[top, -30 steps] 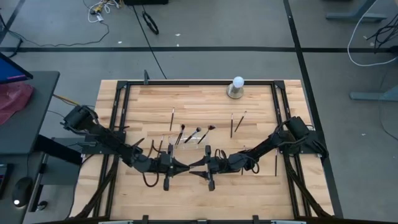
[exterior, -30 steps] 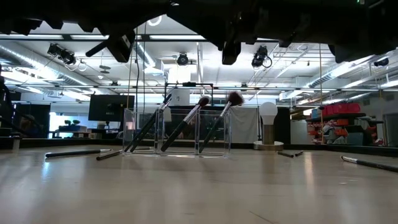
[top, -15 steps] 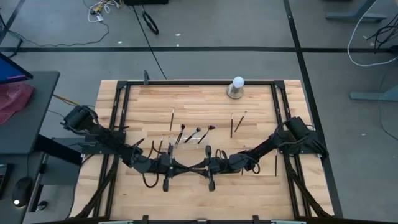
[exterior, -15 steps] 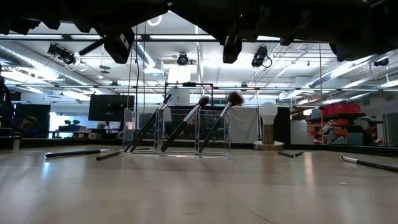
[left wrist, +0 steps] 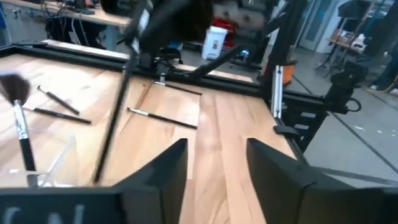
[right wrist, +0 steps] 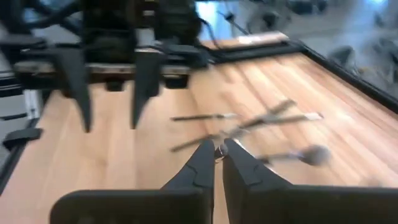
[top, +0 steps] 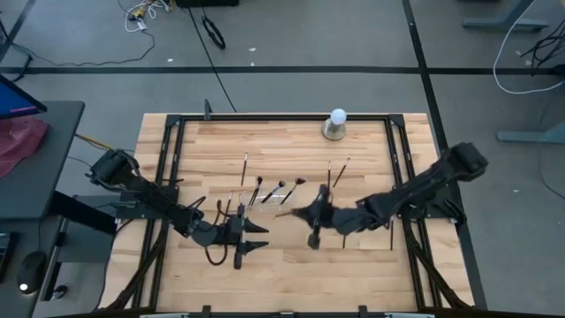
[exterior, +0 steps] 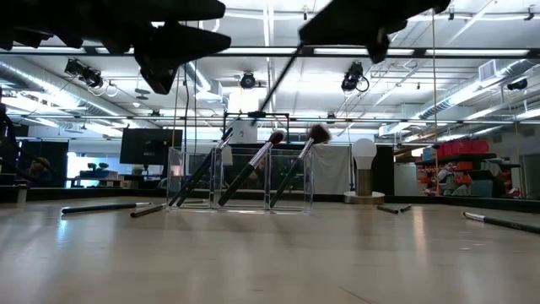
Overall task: Put items in baskets/containers
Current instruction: Put the eyeshadow brush into the transparent organizer
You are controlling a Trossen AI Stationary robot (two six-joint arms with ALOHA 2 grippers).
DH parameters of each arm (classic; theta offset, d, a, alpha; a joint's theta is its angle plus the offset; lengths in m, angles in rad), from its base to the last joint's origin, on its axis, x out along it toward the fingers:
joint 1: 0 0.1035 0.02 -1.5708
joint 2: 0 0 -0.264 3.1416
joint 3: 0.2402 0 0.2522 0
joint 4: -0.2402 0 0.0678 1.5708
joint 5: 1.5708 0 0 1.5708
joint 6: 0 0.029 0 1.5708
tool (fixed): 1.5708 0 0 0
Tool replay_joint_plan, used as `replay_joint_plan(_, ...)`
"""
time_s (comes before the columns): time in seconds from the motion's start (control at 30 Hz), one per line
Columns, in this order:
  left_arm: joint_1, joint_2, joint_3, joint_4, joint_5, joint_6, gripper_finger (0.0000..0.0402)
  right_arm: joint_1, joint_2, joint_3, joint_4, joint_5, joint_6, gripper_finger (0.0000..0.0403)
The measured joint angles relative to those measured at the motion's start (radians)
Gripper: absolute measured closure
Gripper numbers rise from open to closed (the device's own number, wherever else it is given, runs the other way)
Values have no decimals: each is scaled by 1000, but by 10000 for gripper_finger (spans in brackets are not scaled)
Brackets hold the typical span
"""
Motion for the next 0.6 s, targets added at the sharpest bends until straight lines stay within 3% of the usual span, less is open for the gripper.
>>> replay_joint_plan(0.2,12,6,0,-14,-8,-22,194,-124,-54,0,-185,-1,101,392)
replay_joint_plan(0.47,17,12,0,-16,-7,-29,202,-265,22,-1,-184,-228,146,392)
replay_joint_plan(0.6,17,12,0,-15,-7,-30,204,-296,46,-1,-185,-286,160,392)
